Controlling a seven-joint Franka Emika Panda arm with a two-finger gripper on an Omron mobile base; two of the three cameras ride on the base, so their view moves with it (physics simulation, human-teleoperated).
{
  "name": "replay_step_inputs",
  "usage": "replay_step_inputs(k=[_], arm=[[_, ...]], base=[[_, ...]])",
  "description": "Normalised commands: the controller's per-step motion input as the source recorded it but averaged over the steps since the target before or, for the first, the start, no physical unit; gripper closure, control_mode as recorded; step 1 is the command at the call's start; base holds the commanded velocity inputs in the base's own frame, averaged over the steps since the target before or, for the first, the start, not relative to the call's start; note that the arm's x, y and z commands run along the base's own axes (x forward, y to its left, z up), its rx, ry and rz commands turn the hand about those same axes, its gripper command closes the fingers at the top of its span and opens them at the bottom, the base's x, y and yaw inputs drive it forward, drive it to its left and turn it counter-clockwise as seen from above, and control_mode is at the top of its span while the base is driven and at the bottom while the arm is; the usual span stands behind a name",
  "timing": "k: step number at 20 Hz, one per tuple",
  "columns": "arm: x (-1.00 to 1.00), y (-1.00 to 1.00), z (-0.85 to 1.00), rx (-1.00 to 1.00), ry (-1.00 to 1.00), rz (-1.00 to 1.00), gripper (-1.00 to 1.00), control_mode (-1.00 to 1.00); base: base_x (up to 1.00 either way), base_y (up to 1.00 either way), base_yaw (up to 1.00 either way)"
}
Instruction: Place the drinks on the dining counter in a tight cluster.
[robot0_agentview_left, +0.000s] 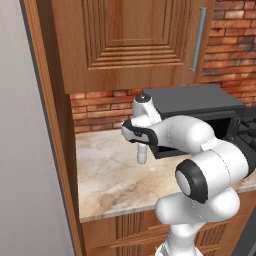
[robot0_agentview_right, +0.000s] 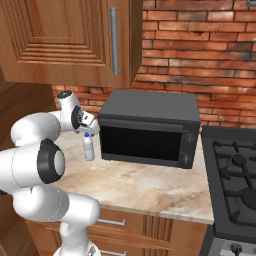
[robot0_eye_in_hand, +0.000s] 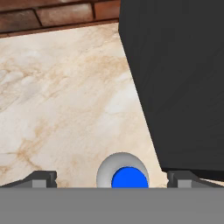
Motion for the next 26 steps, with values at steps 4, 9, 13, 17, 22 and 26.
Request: replay_step_inputs(k=[4, 9, 13, 17, 22, 26], arm=[[0.03, -0.03, 0.00, 0.00, 0.00, -0.02, -1.00, -1.00], [0.00, 0.00, 0.00, 0.00, 0.00, -0.05, -1.00, -1.00], [0.00, 0.08, 0.00, 0.00, 0.00, -0.19, -1.00, -1.00], [0.00, 0.14, 0.02, 0.00, 0.00, -0.23, -1.00, -1.00], [0.06, 0.00, 0.00, 0.00, 0.00, -0.17, -1.00, -1.00], [0.21, -0.05, 0.00, 0.00, 0.00, -0.16, -1.00, -1.00]], base=[[0.00, 0.00, 0.00], [0.00, 0.00, 0.00], [0.00, 0.00, 0.00], [0.00, 0.00, 0.00], [0.00, 0.00, 0.00], [0.00, 0.00, 0.00]])
